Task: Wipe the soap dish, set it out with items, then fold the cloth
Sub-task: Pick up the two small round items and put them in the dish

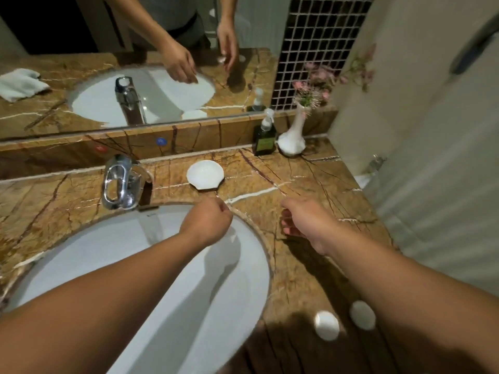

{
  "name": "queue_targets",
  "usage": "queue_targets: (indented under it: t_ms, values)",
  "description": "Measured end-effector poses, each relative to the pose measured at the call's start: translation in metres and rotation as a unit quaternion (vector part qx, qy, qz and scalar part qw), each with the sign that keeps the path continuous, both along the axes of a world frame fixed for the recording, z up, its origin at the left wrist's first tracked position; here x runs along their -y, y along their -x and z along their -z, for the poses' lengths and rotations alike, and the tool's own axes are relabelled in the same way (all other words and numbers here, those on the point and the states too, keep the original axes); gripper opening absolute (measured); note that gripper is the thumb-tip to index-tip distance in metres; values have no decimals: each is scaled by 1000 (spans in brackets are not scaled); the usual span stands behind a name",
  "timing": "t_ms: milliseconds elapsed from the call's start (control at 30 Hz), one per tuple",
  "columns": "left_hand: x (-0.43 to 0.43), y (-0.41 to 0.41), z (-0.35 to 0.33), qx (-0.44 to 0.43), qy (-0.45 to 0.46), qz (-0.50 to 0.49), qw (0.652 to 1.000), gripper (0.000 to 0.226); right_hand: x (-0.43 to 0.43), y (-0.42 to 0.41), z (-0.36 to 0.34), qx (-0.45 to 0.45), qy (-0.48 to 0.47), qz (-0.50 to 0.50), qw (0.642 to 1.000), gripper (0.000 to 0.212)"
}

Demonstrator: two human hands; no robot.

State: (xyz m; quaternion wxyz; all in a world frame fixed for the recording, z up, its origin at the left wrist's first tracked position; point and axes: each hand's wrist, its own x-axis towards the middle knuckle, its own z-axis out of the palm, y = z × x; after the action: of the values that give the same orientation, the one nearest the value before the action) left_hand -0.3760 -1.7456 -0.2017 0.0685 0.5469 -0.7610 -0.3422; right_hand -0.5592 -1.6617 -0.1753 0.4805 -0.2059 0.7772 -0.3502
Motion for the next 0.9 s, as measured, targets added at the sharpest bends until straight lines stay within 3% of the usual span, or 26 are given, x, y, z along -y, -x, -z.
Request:
queue_targets:
  t_ms: [267, 467, 567, 667, 800, 900]
  values:
    - [-64, 21, -7, 30, 17, -13, 999, 23, -70, 28, -8, -62, 17, -66, 996, 30]
    - [-132, 55, -2, 41, 30, -56, 997, 18, -120, 62, 1, -19, 49, -117, 992, 12]
    - [-165, 70, 1, 35, 12, -65, 997, 15, -144, 74, 7, 24, 33, -127, 991, 25]
    - [-187, 79, -2, 34, 10, -73, 997, 11, -156, 81, 5, 49, 36, -146, 987, 20]
    - [-203, 80, -5, 48, 13, -63, 997, 12, -168, 84, 7, 35, 37, -159, 986, 18]
    - [-216, 81, -2, 83, 23, -6, 996, 24, -181, 82, 9, 5, 32, -162, 986, 22]
